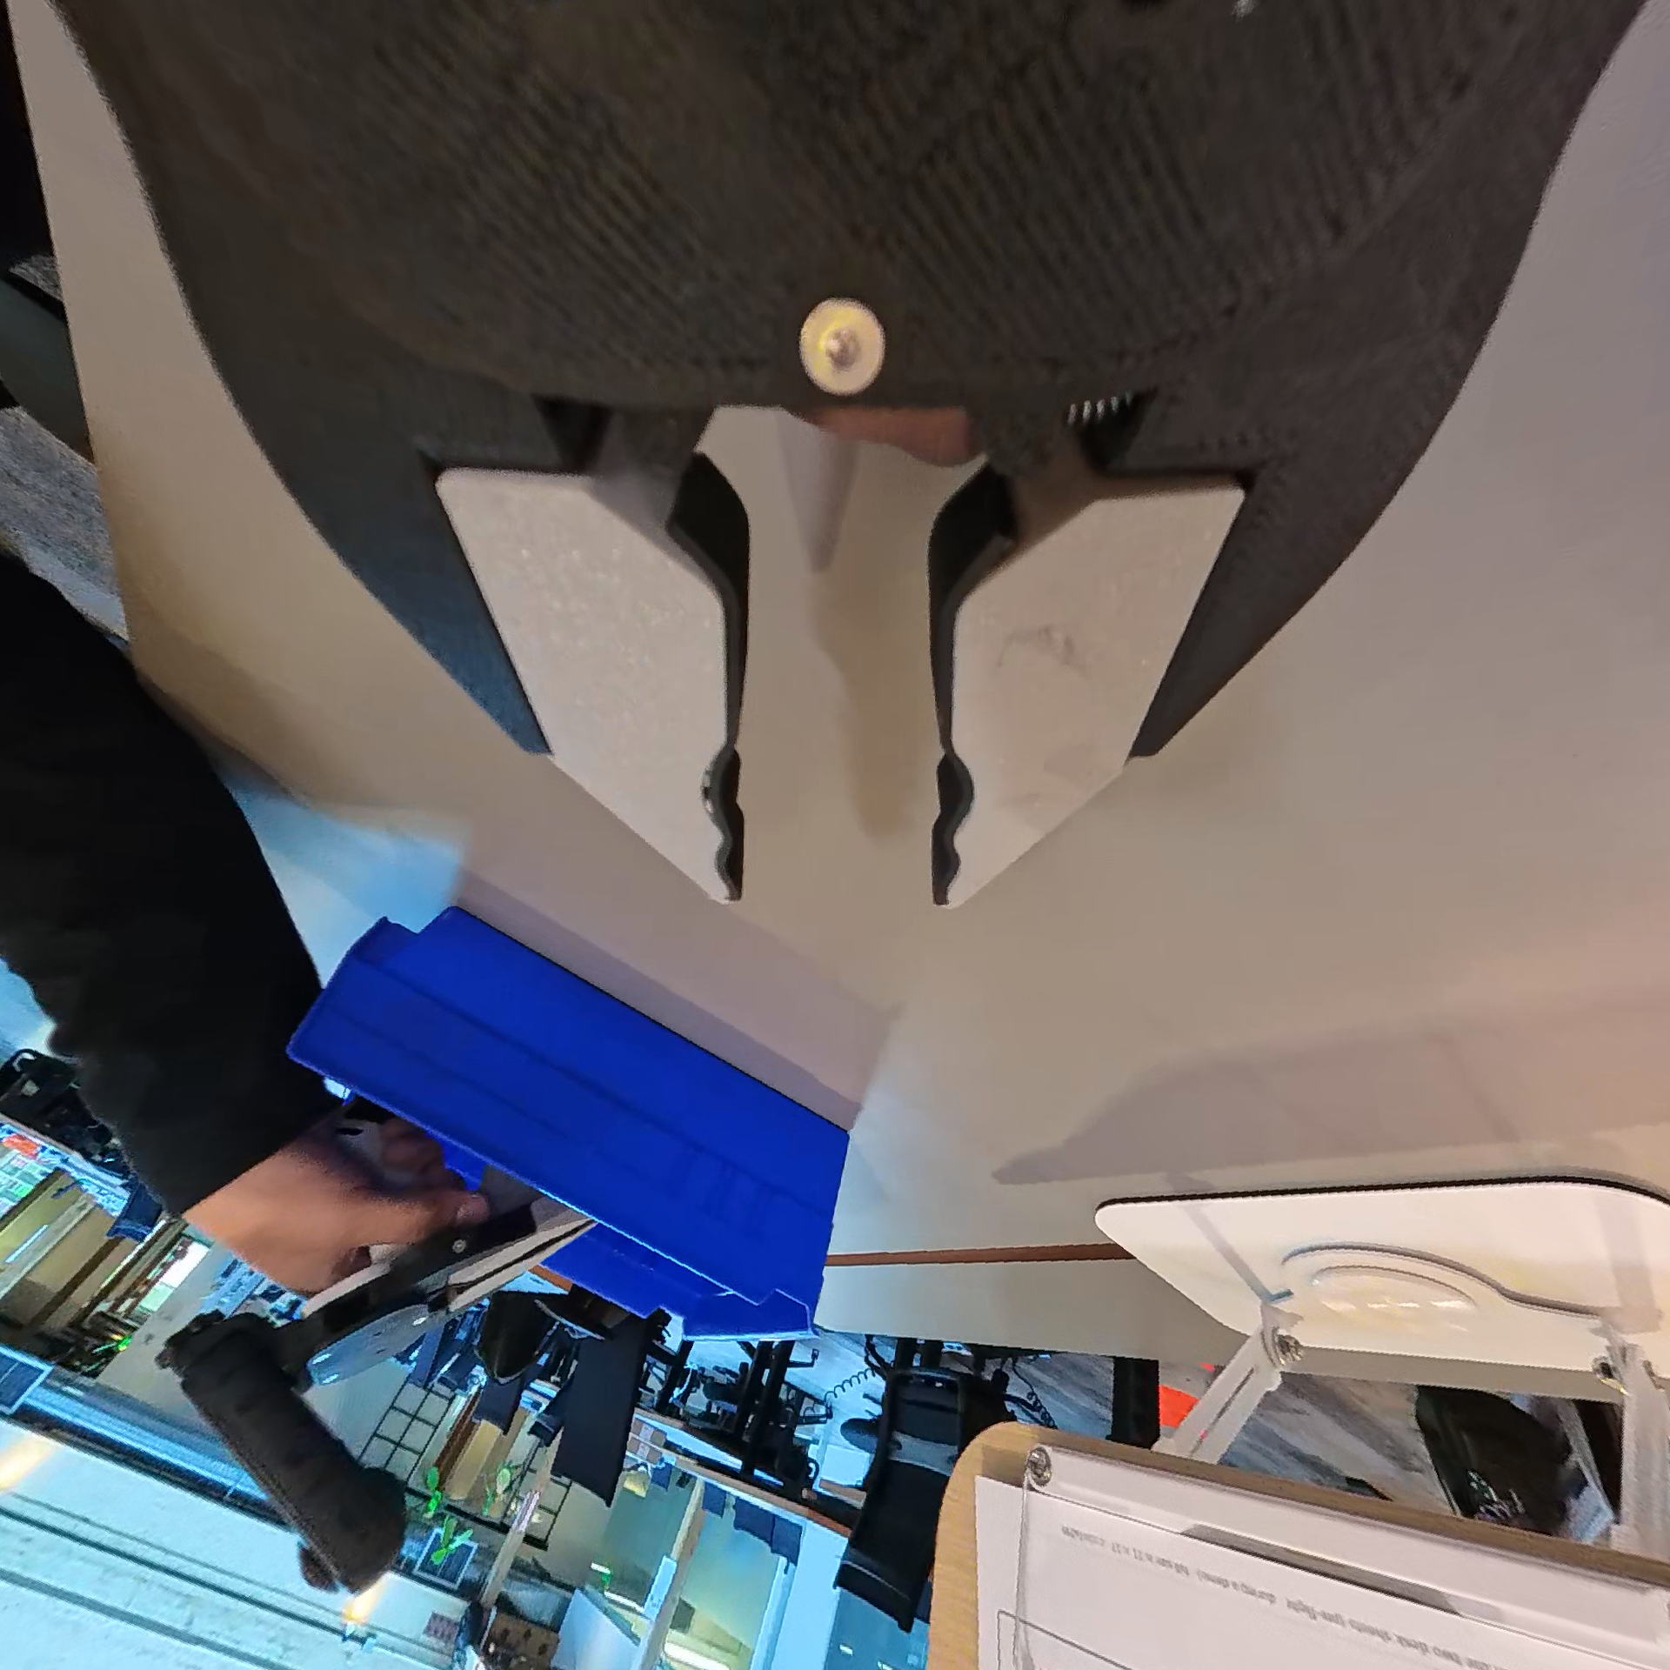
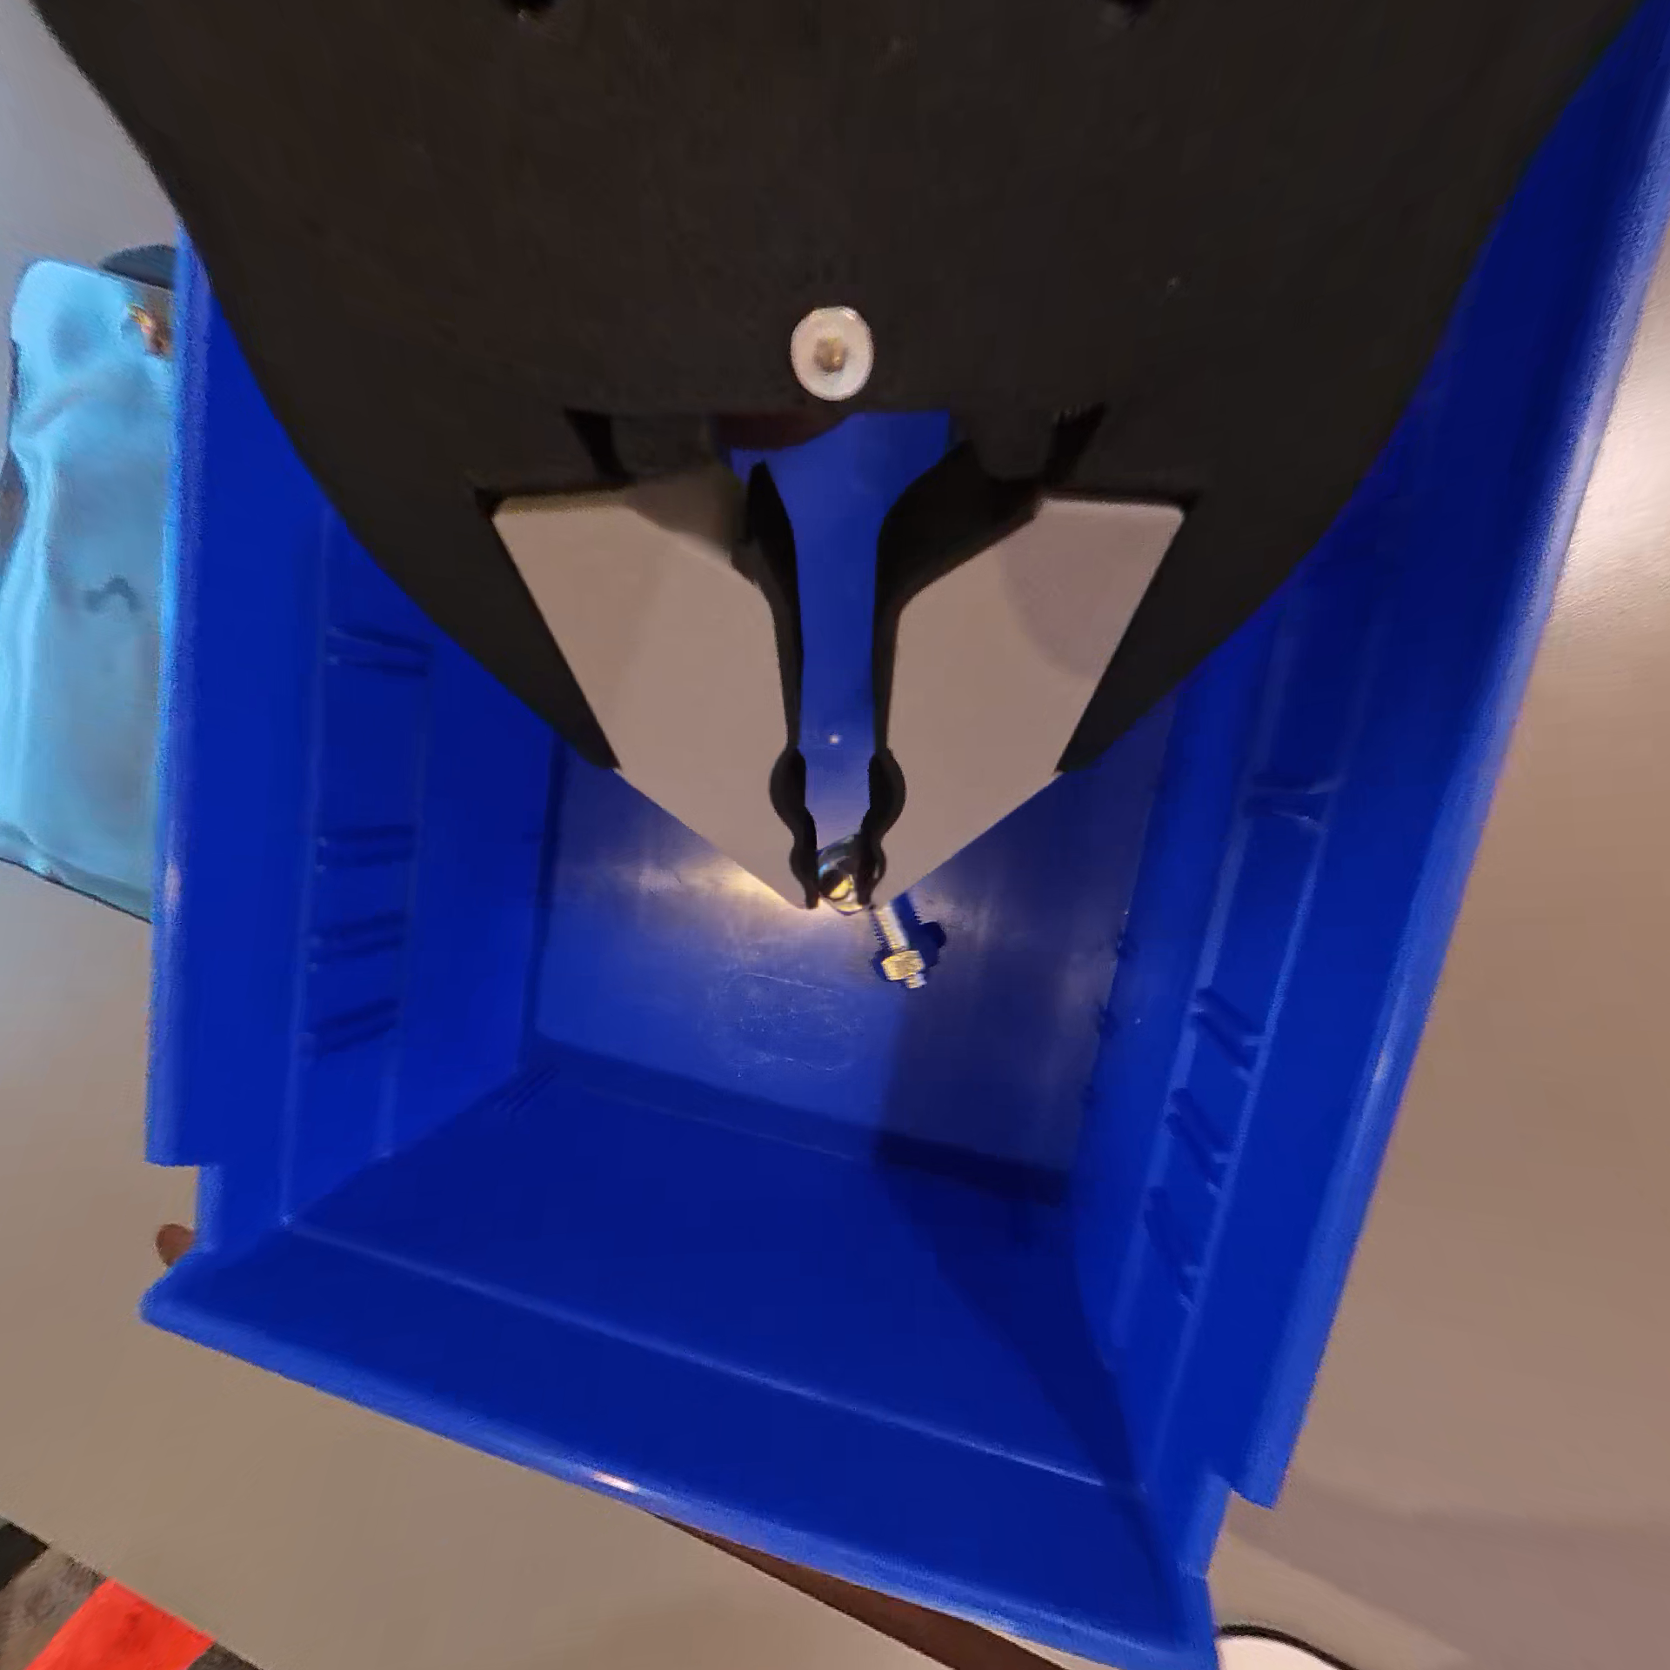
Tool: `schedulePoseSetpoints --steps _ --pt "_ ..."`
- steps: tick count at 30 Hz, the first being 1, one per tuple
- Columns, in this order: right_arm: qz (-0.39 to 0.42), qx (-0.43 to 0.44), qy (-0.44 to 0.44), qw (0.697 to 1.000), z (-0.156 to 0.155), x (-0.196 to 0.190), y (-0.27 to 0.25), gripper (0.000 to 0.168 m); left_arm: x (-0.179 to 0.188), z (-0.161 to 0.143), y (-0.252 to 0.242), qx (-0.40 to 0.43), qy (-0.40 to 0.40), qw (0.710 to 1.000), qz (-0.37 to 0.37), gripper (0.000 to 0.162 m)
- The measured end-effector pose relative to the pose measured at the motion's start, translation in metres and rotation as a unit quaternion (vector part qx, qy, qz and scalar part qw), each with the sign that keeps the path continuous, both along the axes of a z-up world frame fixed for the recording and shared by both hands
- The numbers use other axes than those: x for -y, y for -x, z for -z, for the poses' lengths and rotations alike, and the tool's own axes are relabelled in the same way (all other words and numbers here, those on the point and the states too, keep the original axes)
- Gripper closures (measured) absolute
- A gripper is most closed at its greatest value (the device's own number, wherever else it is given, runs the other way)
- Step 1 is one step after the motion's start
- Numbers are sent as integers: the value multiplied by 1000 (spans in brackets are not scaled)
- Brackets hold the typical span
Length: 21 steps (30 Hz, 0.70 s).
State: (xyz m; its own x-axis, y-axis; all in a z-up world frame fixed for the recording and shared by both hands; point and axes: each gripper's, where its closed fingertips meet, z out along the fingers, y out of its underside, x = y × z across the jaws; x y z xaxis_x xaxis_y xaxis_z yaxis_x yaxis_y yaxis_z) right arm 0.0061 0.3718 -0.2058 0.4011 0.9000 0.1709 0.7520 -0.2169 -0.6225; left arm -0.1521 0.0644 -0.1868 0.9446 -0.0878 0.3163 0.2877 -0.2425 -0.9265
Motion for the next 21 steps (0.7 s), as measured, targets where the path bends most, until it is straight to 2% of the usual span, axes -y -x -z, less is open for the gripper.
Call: schedulePoseSetpoints --steps 1,4,10,13,17,21 --pt "9 -1 -14 1000 -2 -6 -2 168 0 0 0 2 1 1000 1 123" --pt "34 -29 -55 998 -18 -20 -5 165 0 1 -1 1 2 1000 3 122" --pt "67 -152 -146 975 -79 -32 -6 160 -1 1 -4 -3 6 1000 8 123" --pt "68 -191 -180 962 -100 -31 -7 160 -1 1 -3 2 5 1000 7 123" --pt "65 -224 -196 952 -114 -28 -7 160 -1 1 -2 3 5 1000 6 123" --pt "60 -230 -192 952 -114 -26 -5 159 -1 2 -1 -3 7 1000 4 124"
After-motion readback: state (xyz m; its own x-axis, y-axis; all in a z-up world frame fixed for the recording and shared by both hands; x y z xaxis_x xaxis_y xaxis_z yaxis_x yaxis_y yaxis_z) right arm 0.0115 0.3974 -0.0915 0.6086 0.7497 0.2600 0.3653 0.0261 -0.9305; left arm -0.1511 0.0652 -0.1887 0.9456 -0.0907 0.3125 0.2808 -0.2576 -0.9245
